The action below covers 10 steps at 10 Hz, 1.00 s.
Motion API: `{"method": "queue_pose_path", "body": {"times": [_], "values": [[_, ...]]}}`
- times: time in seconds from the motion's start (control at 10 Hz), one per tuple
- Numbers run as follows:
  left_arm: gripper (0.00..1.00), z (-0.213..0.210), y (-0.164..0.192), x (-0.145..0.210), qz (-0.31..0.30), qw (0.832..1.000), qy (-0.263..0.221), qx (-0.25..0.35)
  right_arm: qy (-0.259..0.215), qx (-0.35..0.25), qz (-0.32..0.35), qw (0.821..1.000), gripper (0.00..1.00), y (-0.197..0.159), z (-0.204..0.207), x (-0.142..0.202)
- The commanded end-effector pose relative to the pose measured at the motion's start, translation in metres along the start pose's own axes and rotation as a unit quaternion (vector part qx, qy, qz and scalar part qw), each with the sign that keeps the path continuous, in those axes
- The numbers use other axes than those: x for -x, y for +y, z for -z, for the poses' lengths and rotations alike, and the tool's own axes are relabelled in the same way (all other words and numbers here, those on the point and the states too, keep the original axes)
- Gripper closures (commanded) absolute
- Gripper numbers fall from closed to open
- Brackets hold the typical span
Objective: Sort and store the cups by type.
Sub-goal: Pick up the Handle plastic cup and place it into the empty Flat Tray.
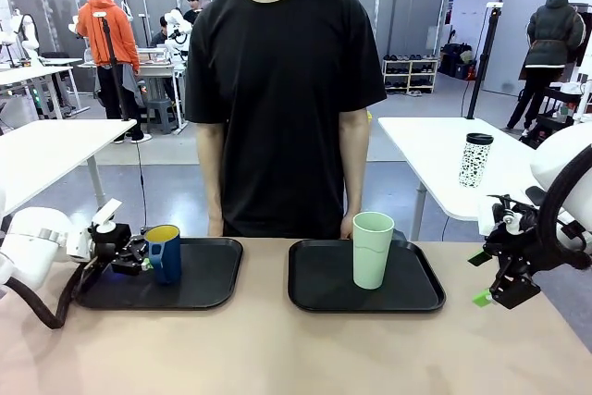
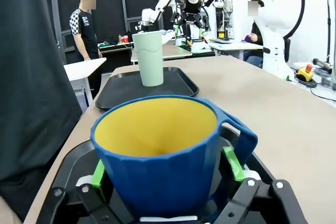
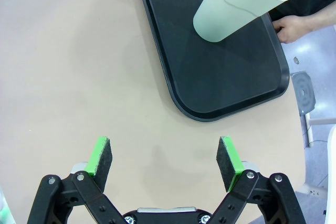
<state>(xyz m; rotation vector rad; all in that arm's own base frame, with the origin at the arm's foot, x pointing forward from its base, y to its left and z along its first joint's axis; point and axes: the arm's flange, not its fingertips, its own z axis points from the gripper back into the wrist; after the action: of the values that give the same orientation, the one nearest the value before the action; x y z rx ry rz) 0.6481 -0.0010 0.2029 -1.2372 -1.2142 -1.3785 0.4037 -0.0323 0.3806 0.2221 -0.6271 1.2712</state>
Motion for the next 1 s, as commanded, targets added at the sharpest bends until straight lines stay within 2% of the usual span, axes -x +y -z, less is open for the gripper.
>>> {"method": "queue_pose_path", "body": {"times": [0.0,0.3,0.9], "values": [[0.0,-0.017,-0.019,0.005,-0.013,0.999,0.007,-0.034,0.004,0.005,-0.001,1.0,0.0,0.0,0.001,0.0],[0.0,-0.028,-0.026,0.004,-0.026,0.999,-0.009,-0.031,0.004,0.005,-0.001,1.0,0.0,0.0,0.001,0.0],[0.0,-0.04,-0.027,-0.012,-0.043,0.996,0.054,-0.065,0.004,0.005,-0.001,1.0,0.0,0.0,0.001,0.0]]}}
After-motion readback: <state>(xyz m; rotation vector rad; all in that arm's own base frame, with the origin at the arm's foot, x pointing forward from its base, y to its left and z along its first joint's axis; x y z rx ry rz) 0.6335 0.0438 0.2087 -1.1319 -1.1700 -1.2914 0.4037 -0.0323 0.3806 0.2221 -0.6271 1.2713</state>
